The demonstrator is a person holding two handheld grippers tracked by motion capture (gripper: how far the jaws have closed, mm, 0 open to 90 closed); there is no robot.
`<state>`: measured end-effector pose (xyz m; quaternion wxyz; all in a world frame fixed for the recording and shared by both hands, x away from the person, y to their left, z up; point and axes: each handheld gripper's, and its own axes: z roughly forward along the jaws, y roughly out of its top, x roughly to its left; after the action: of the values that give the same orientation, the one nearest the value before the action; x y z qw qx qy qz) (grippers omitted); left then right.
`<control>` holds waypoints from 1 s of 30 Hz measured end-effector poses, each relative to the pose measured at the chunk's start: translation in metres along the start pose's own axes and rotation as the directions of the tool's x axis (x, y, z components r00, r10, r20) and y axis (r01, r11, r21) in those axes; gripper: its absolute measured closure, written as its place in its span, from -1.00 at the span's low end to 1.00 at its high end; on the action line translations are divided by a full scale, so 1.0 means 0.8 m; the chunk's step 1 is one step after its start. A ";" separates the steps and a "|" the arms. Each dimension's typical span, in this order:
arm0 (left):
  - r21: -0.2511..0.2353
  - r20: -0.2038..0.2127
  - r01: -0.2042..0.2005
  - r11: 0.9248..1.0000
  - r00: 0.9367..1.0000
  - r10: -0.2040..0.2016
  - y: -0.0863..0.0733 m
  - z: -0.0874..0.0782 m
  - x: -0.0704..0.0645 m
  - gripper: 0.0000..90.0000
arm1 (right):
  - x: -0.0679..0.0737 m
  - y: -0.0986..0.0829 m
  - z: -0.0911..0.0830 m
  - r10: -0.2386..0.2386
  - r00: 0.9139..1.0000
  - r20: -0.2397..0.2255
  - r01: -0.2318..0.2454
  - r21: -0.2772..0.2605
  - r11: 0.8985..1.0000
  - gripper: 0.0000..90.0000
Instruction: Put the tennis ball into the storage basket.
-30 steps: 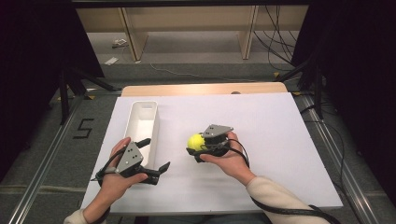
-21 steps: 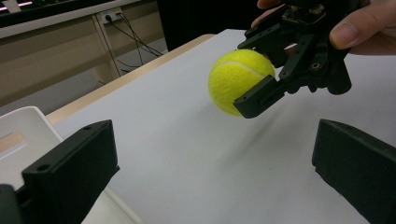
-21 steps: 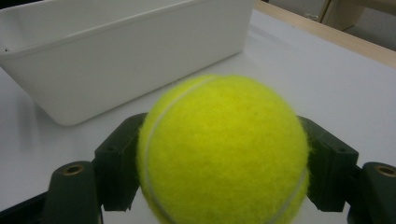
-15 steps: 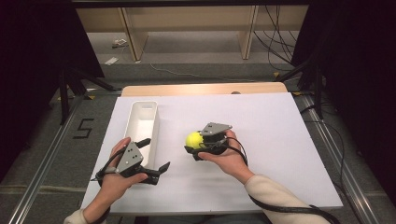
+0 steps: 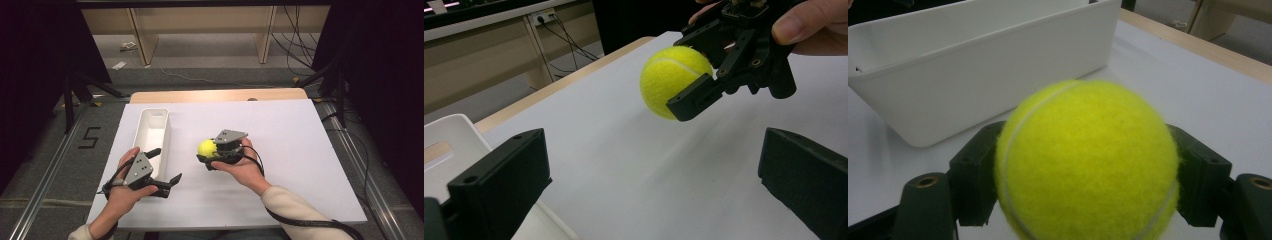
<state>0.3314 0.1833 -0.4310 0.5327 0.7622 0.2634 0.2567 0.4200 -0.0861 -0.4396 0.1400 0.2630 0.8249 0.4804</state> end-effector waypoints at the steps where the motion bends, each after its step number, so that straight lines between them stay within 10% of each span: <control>1: 0.000 0.000 0.000 1.000 1.000 0.000 0.000 0.000 0.000 -1.00 | 0.000 0.000 0.000 -0.003 1.000 0.000 0.003 -0.002 1.000 -0.41; 30: -0.002 0.001 0.000 1.000 1.000 0.000 0.000 -0.001 0.001 -1.00 | 0.002 0.010 0.006 -0.009 1.000 0.001 0.009 -0.017 1.000 -0.41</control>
<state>0.3313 0.1841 -0.4306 0.5337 0.7617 0.2629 0.2568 0.4235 -0.0789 -0.4350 0.1447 0.2581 0.8219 0.4867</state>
